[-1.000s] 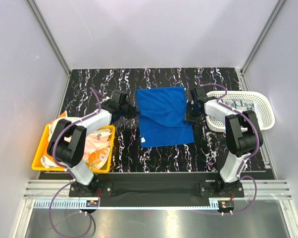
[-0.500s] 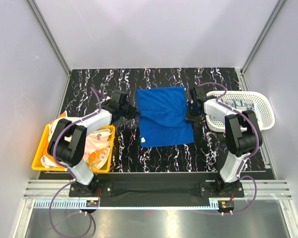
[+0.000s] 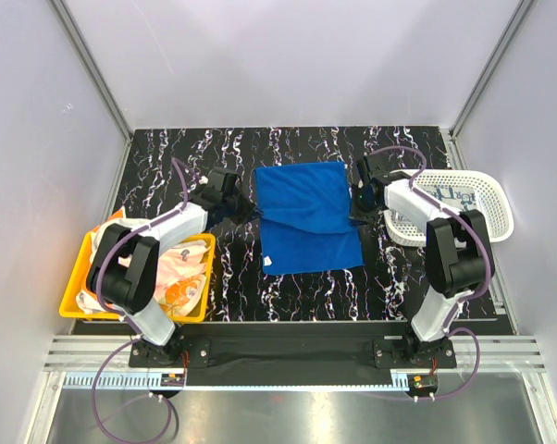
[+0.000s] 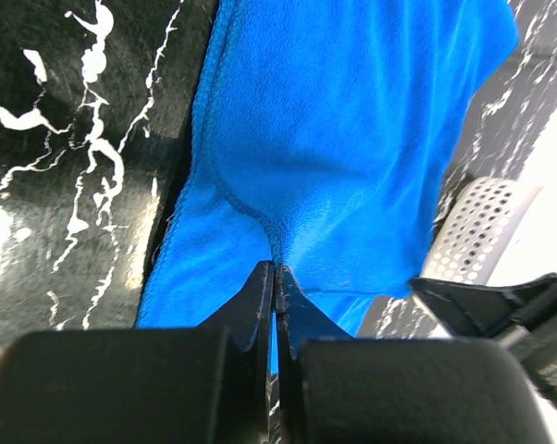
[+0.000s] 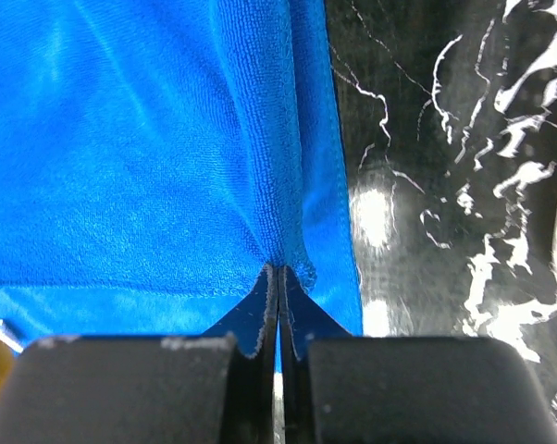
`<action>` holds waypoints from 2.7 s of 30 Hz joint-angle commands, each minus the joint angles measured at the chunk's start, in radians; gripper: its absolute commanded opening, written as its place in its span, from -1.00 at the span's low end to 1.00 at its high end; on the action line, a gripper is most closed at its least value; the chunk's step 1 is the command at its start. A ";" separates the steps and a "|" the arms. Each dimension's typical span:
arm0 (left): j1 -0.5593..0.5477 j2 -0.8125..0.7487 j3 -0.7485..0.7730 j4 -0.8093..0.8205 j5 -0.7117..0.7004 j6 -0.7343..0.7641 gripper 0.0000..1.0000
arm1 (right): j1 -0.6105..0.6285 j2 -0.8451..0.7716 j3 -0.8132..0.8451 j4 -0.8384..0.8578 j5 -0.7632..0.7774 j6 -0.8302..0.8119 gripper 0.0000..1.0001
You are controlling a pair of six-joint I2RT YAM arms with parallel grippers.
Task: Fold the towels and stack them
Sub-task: Fold the towel
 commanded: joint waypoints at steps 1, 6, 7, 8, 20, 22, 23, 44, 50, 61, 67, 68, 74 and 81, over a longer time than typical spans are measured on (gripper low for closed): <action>0.003 -0.058 0.063 -0.057 0.021 0.089 -1.00 | 0.017 -0.080 0.056 -0.060 0.036 -0.041 -1.00; 0.000 -0.082 0.048 -0.092 0.034 0.158 -1.00 | 0.019 -0.120 0.055 -0.114 0.062 -0.072 -1.00; -0.003 -0.085 0.045 -0.103 0.034 0.166 -1.00 | 0.020 -0.125 0.052 -0.120 0.062 -0.075 -1.00; -0.005 -0.088 0.034 -0.108 0.037 0.175 -1.00 | 0.020 -0.134 0.046 -0.120 0.059 -0.078 -1.00; -0.040 -0.119 0.032 -0.181 0.030 0.235 -1.00 | 0.020 -0.162 0.012 -0.138 0.067 -0.104 -1.00; -0.039 -0.119 0.042 -0.187 0.025 0.238 -1.00 | 0.020 -0.159 0.030 -0.148 0.067 -0.106 -1.00; -0.039 -0.118 0.066 -0.193 0.024 0.238 -1.00 | 0.020 -0.151 0.042 -0.152 0.067 -0.106 -1.00; 0.075 0.290 0.859 -0.194 0.028 0.370 -1.00 | -0.058 0.255 0.904 -0.243 0.286 -0.210 -1.00; 0.098 0.306 0.973 -0.186 0.011 0.411 -1.00 | -0.061 0.277 1.042 -0.201 0.275 -0.233 -1.00; 0.099 0.255 0.876 -0.203 0.013 0.436 -1.00 | -0.061 0.236 0.922 -0.209 0.214 -0.200 -1.00; 0.101 0.212 0.798 -0.198 0.016 0.451 -1.00 | -0.060 0.150 0.737 -0.154 0.170 -0.170 -1.00; 0.099 0.209 0.796 -0.203 0.019 0.456 -1.00 | -0.060 0.140 0.705 -0.149 0.168 -0.167 -1.00; 0.099 0.198 0.802 -0.220 0.066 0.467 -1.00 | -0.060 0.079 0.644 -0.144 0.157 -0.158 -1.00; 0.099 0.145 0.766 -0.236 0.091 0.488 -1.00 | -0.060 0.012 0.595 -0.151 0.134 -0.152 -1.00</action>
